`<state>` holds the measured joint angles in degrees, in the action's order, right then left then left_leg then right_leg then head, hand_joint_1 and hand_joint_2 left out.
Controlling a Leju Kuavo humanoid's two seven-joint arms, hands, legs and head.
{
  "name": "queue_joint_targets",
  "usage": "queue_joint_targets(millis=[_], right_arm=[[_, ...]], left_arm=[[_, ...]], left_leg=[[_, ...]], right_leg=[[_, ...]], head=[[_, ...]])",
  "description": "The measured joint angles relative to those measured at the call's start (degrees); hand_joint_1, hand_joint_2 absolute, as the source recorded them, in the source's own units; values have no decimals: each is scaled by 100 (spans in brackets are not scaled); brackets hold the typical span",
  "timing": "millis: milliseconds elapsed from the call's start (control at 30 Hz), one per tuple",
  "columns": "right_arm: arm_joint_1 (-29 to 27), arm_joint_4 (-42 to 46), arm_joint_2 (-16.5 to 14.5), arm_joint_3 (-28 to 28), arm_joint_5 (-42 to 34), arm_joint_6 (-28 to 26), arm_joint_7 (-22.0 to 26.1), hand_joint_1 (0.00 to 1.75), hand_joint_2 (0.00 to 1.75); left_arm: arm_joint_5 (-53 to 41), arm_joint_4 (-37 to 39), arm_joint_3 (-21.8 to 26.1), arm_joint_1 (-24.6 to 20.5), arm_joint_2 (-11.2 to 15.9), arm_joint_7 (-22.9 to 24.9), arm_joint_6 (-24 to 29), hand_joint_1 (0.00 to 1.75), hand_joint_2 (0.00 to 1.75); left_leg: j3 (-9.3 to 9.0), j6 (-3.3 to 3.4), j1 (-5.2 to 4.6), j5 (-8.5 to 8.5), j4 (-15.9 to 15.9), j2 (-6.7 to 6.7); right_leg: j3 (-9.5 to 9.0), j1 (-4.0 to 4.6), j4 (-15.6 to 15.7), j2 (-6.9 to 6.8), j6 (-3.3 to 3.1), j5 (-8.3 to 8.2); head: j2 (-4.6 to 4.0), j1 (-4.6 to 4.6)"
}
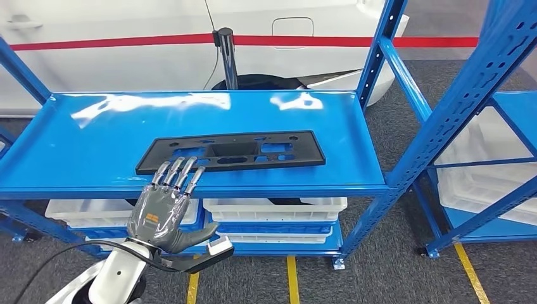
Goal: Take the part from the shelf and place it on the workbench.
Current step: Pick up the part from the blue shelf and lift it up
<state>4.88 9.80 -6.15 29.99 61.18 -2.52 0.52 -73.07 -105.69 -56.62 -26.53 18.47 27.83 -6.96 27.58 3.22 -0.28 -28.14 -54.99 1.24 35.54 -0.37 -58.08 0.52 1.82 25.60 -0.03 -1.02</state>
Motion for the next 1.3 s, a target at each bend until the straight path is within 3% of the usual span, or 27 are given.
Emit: queue_joint_targets(millis=[33,167,233,300,333,367,400,433,467,500,533,567,633,700,800,833,867,900,967,1033,1167,1233,1300], right_arm=[[3,1,7,0,-1,4,-7,0,0],[28,1,6,1,0,13,-14,0,0],[29,2,6,2,2,14,-6,0,0],[29,2,10,2,3,18,10,0,0],[30,2,9,2,4,24,21,0,0],[30,2,7,2,6,31,32,0,0],[30,2,3,2,10,36,40,0,0],[28,2,-2,2,15,39,46,0,0],[24,1,-6,2,19,40,51,0,0],[25,1,-10,2,22,40,55,0,0],[25,0,-13,2,28,40,61,0,0],[25,-1,-15,2,36,40,66,0,0],[33,-1,-15,2,55,41,76,0,0],[42,-1,-14,1,68,39,78,0,0],[43,-1,-19,-1,110,41,67,0,0],[40,-1,-21,-2,125,45,58,0,0],[36,-1,-23,-3,138,50,50,0,0],[33,-1,-22,-4,151,54,45,0,0],[29,-1,-17,-8,175,63,39,0,0],[31,-2,-14,-12,189,80,39,0,0],[48,-3,-15,-19,197,94,52,0,0],[50,-3,-14,-20,197,95,60,0,0],[47,-3,-12,-20,199,101,72,0,0]], left_arm=[[10,2,-3,0,0,-2,-8,0,0],[169,3,-4,-7,-1,-23,-32,0,0],[537,4,-3,0,-2,-97,-68,0,0],[988,6,-3,42,-2,-182,-126,0,0],[1147,8,-4,63,-2,-201,-151,0,0],[1256,10,-4,74,-2,-211,-173,0,0],[1323,12,-4,75,-2,-212,-191,0,0],[1363,16,-4,72,-2,-213,-205,0,0],[1382,23,-6,68,-2,-215,-213,0,44],[1375,33,-11,56,-3,-219,-212,0,87],[1345,45,-22,43,-4,-223,-200,0,131],[1298,61,-34,27,-4,-227,-170,0,175],[1183,106,-55,-12,-3,-266,-56,0,175],[1097,176,-72,-56,-1,-342,67,0,175],[1015,368,-107,-90,0,-424,141,0,175],[991,449,-120,-90,0,-440,151,0,175],[962,531,-133,-90,1,-454,159,0,175],[927,613,-144,-92,1,-472,164,0,175],[820,786,-163,-106,8,-508,170,0,175],[699,959,-186,-138,31,-529,184,0,175],[575,1222,-204,-184,103,-580,253,0,175],[557,1304,-214,-197,140,-607,280,0,175],[535,1385,-236,-198,168,-619,287,0,175]], left_leg=[[-44,-29,-5,-39,4,7],[-80,-139,-2,-111,-173,-1],[227,-207,33,-271,-740,-20],[755,-277,82,-542,-1473,-28],[954,-301,101,-607,-1650,-32],[1058,-319,114,-547,-1627,-36],[1046,-336,124,-316,-1369,-42],[956,-343,130,21,-955,-51],[867,-340,123,285,-574,-62],[800,-317,108,433,-286,-72],[765,-281,91,508,-144,-78],[763,-244,71,480,-140,-78],[720,-170,75,540,-115,-75],[673,-108,98,536,-72,-78],[629,-39,97,488,-60,-88],[616,-29,93,470,-61,-86],[598,-26,92,450,-61,-80],[569,-33,94,427,-61,-69],[497,-72,94,372,-64,-48],[463,-133,75,330,-68,-35],[470,-227,82,266,-96,-41],[669,-280,95,23,-544,-57],[1056,-318,97,-310,-1356,-63]], right_leg=[[-28,28,122,5,-31,-118],[-196,-10,199,-7,-124,-90],[-291,-39,224,-20,-163,-57],[-350,-47,227,-6,-181,15],[-386,-52,227,7,-176,57],[-436,-60,227,19,-164,102],[-501,-70,228,29,-145,152],[-571,-81,229,36,-118,204],[-635,-87,233,41,-89,249],[-672,-90,236,47,-54,289],[-685,-88,242,52,-18,321],[-691,-84,254,55,18,345],[-713,-85,261,50,92,403],[-615,-87,1,26,138,572],[45,-84,-1144,7,174,1009],[242,-84,-1413,6,182,1037],[342,-86,-1471,5,185,949],[313,-89,-1273,2,184,746],[25,-98,-467,0,175,253],[-177,-91,66,11,131,16],[-209,-70,146,18,-1,11],[-232,-85,161,3,-63,11],[-238,-75,162,-7,-94,21]], head=[[0,5],[0,4],[0,17],[1,26],[1,26],[1,26],[1,26],[1,26],[0,27],[0,30],[0,31],[-1,30],[0,24],[1,11],[1,-5],[1,-8],[1,-9],[1,-10],[1,-11],[1,-10],[1,-4],[1,4],[1,10]])
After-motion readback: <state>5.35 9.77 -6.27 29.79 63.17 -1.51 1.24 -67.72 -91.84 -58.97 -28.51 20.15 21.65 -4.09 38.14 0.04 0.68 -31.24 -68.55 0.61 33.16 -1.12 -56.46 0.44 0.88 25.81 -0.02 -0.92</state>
